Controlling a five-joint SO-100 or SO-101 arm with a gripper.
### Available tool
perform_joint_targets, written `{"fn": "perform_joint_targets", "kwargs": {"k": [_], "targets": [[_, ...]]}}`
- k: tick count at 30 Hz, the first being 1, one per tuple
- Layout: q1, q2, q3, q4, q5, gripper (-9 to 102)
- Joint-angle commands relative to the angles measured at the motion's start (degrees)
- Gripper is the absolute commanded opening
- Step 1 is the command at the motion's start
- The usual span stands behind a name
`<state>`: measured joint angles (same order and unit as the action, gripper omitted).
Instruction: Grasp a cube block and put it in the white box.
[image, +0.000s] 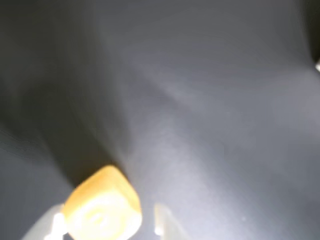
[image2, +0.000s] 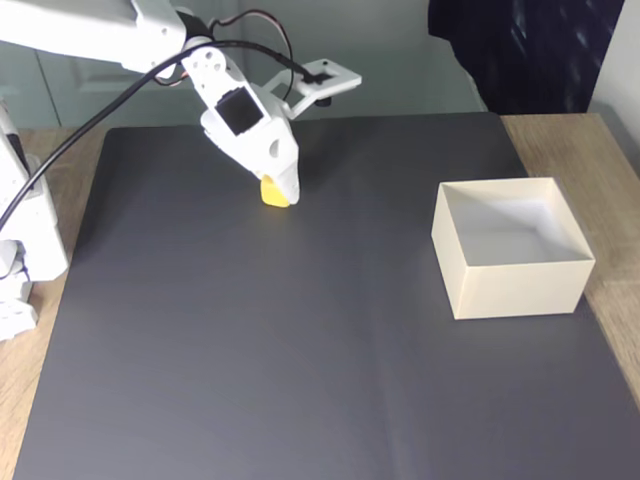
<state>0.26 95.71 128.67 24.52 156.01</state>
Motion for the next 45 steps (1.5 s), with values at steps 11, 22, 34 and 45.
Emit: {"fn": "perform_joint_targets", "kwargs": {"k": [11,22,34,45], "targets": [[-1.3,-1.8,-3.4,-1.9,0.8,9],[-1.8,-0.5,-3.8,-2.3,1.8,0],[-1.3,5.0,-11.5,0.9,5.2,0],[1.7,14.2,-16.4,-0.6,9.0,0]]}}
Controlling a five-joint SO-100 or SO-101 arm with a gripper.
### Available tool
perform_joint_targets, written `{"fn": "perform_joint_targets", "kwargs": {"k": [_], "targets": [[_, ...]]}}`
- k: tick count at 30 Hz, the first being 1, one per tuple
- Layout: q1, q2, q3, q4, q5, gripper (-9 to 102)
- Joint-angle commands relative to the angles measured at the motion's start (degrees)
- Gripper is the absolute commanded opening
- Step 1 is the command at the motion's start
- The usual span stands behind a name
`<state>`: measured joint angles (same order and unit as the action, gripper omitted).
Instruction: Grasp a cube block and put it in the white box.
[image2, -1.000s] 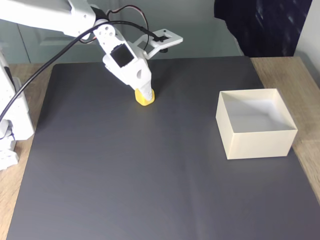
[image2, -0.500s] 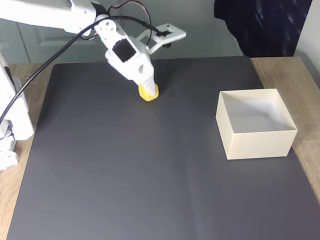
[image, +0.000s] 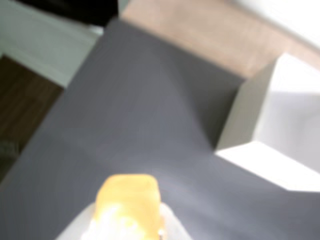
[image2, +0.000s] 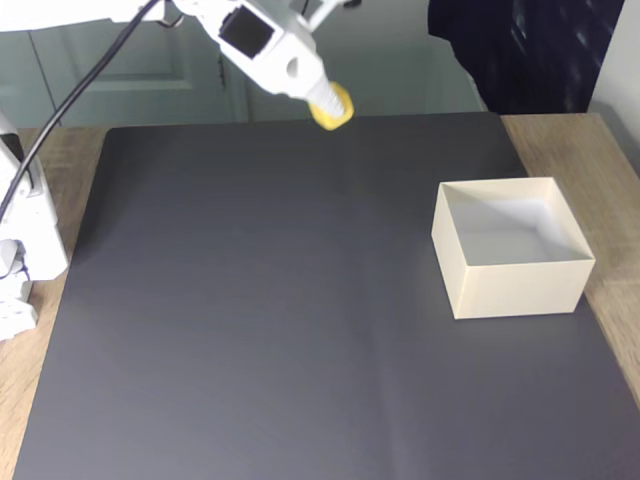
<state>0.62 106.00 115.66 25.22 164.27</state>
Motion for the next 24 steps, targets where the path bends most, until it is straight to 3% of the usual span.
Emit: {"fn": "perform_joint_targets", "kwargs": {"k": [1,24], "targets": [[2.0,4.6,-3.8,-1.7,1.3,0],[20.5,-2.5,-15.8,-9.8,7.8,0]]}}
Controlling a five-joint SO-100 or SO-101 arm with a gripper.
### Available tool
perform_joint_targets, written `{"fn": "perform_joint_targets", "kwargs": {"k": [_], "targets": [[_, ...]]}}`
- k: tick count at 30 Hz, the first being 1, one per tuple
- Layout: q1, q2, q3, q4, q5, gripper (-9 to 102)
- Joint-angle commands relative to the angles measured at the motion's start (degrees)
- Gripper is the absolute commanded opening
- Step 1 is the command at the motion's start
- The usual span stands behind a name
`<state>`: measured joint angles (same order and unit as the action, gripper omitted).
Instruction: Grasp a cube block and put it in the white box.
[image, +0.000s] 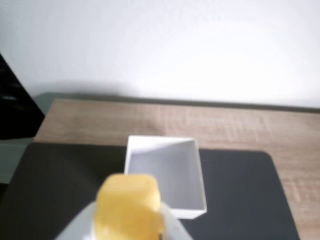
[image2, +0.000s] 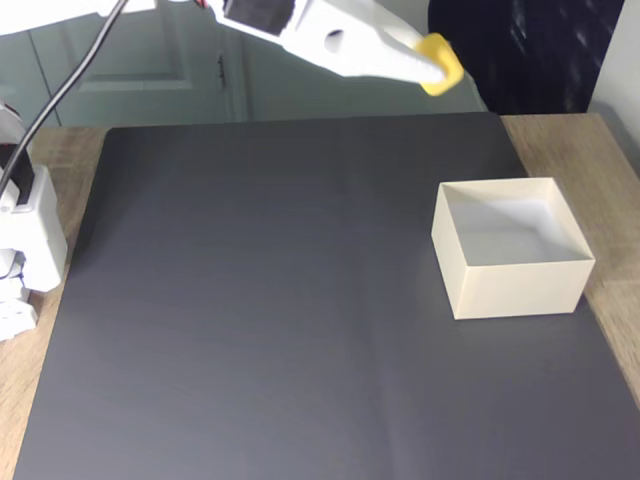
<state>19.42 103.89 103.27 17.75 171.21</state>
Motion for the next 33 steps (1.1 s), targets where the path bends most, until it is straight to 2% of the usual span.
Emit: {"fn": "perform_joint_targets", "kwargs": {"k": [1,7,19,33], "targets": [[2.4,-1.7,-4.1,-2.6,0.9,0],[4.8,-9.8,-9.4,-5.9,1.7,0],[4.1,-28.3,-25.1,-6.2,1.9,0],[4.3,-38.1,-31.8,-5.9,2.4,0]]}}
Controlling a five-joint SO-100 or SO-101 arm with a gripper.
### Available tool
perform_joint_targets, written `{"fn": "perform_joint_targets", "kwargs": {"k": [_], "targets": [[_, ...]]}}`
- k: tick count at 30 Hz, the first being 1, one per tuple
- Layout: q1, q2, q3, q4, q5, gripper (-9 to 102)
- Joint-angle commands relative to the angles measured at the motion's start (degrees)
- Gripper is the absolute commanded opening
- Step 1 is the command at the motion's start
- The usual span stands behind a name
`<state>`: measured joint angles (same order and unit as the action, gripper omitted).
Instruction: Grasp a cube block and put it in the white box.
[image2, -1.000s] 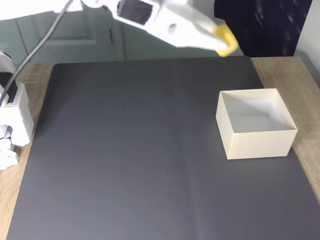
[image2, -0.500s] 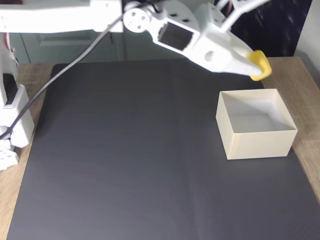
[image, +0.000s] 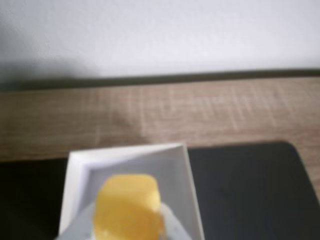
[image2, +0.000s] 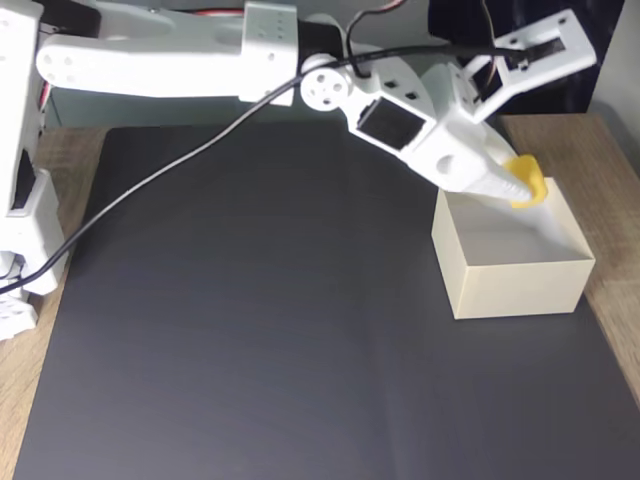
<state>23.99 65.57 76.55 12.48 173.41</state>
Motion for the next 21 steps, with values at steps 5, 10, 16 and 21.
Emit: {"fn": "perform_joint_targets", "kwargs": {"k": [5,10,16,21], "targets": [[0.1,-2.3,-8.3,-0.3,0.2,1],[0.4,-3.8,-10.7,1.0,0.3,11],[0.2,-3.7,-10.8,1.9,0.3,16],[0.2,-3.3,-10.8,2.5,0.3,19]]}}
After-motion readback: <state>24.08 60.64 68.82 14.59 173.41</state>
